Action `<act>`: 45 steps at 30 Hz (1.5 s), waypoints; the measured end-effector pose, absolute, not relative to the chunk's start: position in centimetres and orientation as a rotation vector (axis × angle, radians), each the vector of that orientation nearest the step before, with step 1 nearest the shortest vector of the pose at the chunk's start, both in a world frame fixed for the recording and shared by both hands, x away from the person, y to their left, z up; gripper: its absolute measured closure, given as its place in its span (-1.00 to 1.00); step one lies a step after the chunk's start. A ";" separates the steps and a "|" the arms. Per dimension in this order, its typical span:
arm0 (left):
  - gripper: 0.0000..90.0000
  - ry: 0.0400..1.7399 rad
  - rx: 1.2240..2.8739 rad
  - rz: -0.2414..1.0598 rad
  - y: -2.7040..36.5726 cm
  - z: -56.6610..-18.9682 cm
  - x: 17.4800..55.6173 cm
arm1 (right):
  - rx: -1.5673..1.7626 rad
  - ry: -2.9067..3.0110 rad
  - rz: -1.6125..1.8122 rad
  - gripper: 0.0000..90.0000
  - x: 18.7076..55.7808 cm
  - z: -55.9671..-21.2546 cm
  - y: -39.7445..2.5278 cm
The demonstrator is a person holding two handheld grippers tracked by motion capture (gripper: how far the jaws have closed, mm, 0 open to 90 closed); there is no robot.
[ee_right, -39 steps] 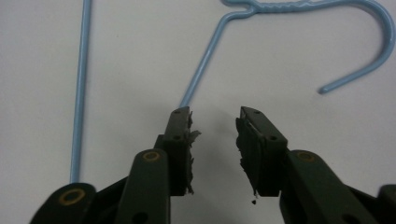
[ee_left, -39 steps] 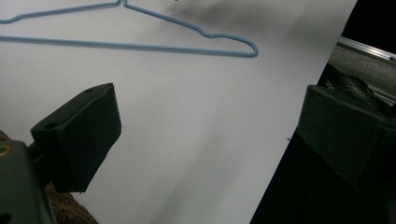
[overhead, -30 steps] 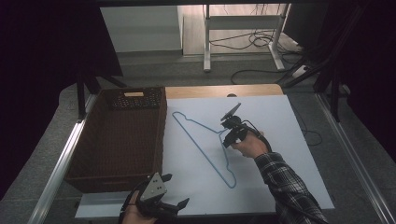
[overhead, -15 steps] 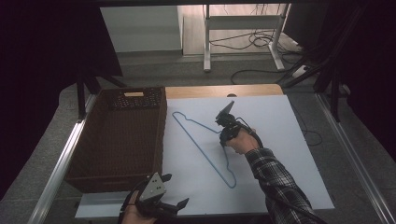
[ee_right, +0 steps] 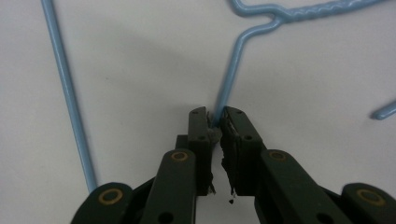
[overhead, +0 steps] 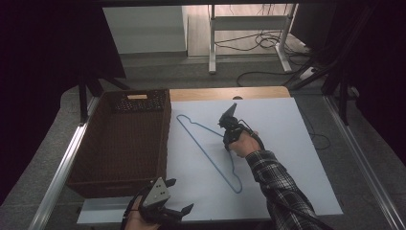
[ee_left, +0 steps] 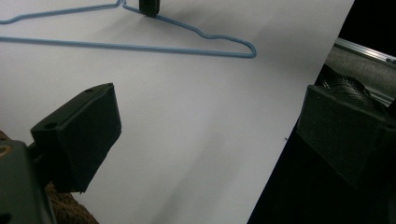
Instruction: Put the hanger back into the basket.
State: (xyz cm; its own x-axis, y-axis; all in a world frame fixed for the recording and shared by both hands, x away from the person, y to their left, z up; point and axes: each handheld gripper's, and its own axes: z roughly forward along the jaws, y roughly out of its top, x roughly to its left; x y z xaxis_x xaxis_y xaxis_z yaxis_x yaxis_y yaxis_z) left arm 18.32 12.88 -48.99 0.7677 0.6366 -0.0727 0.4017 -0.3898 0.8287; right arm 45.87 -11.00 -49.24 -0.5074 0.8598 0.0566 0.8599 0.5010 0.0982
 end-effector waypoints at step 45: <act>-0.85 0.780 2.035 0.321 12.8 -49.0 18.3 | -1.537 -2.851 -0.373 0.96 44.4 -44.7 -13.0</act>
